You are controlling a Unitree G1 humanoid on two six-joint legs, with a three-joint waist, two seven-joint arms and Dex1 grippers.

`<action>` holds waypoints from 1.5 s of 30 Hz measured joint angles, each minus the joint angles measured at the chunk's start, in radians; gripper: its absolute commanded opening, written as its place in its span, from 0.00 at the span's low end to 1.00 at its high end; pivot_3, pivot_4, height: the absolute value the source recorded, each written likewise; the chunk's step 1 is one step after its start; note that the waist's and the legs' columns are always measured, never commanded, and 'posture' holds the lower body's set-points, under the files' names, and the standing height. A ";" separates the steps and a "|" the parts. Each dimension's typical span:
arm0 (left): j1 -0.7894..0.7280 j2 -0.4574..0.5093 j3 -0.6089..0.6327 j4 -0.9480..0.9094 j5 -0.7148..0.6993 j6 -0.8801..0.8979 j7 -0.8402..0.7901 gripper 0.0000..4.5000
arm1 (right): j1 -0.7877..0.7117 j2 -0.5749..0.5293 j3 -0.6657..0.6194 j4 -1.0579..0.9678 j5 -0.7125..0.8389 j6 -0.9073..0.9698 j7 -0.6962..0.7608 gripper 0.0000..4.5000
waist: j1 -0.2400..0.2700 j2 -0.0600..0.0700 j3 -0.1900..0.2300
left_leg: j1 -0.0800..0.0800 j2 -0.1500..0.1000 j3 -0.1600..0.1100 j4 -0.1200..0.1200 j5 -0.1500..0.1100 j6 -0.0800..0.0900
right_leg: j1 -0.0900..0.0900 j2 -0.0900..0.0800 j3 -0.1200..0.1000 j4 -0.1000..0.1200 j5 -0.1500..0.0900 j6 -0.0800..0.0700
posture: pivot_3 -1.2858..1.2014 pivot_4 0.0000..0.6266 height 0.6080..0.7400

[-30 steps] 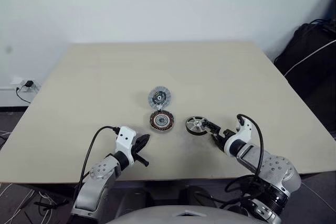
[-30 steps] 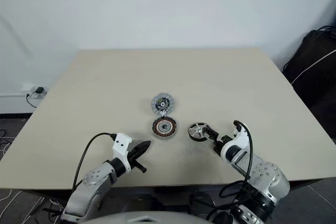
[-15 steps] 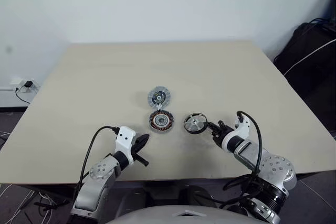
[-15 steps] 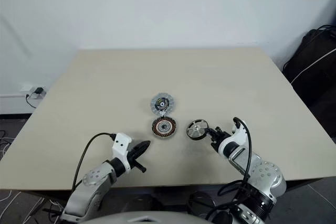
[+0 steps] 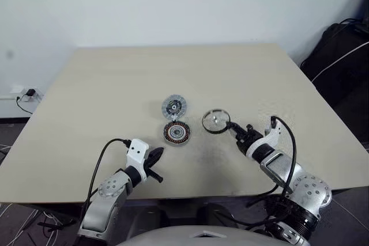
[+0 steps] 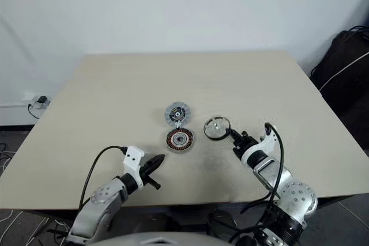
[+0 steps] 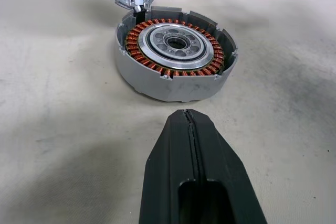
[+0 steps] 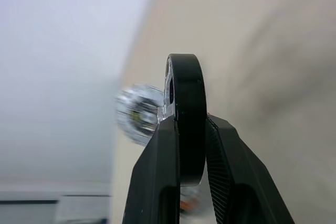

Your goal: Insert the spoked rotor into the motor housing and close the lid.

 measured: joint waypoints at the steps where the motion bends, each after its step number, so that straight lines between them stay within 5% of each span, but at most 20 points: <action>1: 0.000 0.000 0.000 0.000 0.000 0.000 0.000 0.00 | -0.002 -0.001 0.013 0.001 0.026 -0.007 -0.004 0.08 | 0.000 0.000 0.000 | 0.000 0.000 0.000 0.000 0.000 0.000 | 0.000 0.000 0.000 0.000 0.000 0.000 | 0.52 0.00 1.00; 22: 0.077 0.010 0.031 -0.067 -0.001 0.006 0.029 0.00 | -0.024 -0.042 0.423 0.373 0.005 -0.153 0.105 0.08 | -0.001 -0.002 0.001 | 0.000 0.000 0.001 -0.002 0.000 0.000 | 0.000 0.000 0.001 -0.001 0.001 0.002 | 0.52 0.00 1.00; 45: 0.070 0.008 0.039 -0.078 -0.002 0.020 0.036 0.00 | -0.081 -0.045 0.433 0.503 -0.077 -0.263 0.244 0.08 | 0.000 -0.003 0.001 | 0.000 0.000 0.001 -0.001 0.000 0.000 | 0.000 0.000 0.000 0.000 0.002 0.003 | 0.52 0.00 1.00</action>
